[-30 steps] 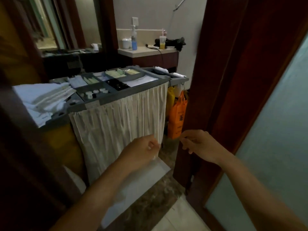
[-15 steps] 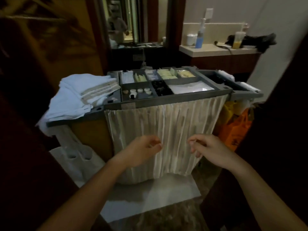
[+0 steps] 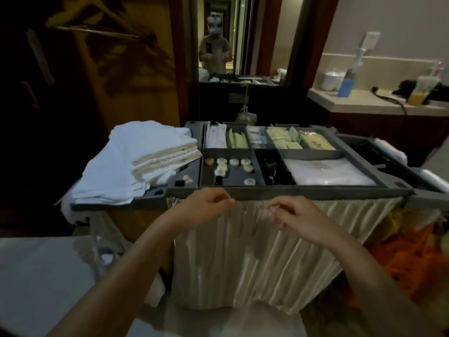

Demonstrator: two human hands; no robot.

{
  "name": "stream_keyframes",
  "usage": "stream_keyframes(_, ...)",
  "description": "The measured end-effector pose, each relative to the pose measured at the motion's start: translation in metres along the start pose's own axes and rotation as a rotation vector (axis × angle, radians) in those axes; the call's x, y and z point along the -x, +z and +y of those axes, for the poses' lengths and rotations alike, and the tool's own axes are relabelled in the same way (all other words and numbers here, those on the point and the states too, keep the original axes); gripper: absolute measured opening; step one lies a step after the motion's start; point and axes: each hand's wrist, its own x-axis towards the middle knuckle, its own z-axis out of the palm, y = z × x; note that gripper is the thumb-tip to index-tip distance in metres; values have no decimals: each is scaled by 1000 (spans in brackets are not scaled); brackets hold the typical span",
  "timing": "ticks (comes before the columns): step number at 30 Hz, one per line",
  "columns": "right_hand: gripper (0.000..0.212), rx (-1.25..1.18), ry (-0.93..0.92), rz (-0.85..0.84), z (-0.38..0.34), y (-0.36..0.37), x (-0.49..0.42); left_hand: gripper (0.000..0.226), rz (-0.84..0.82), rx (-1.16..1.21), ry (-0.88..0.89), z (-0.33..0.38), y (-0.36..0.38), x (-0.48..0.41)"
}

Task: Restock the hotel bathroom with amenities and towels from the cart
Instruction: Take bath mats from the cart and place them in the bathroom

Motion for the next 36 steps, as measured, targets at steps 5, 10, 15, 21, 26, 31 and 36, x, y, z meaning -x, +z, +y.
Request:
stream_keyframes(5,18,33,-24,-57,-5,-4,-81,25,-14,-105,-34,-21,-51,-69)
stream_keyframes(10,15,17,-35,-150,-4,-4,-143,28,49,-69,-98,-48,-82,-101)
stream_keyframes(15,15,32,-144,-189,-7,-3,-213,19,203,-52,-181,-84,-102,-131)
stream_keyframes(21,12,44,-308,-283,-7,4,-309,9,444,114,-315,-121,-104,-163)
stream_keyframes(26,14,37,-388,-393,-16,16,-374,14,699,172,-437,-146,-116,-173)
stream_keyframes(31,25,69,-503,-474,-45,64,-423,34,864,199,-600,-175,-133,-163)
stream_keyframes(36,43,212,-545,-519,-77,124,-463,49,945,336,-688,-215,-157,-152)
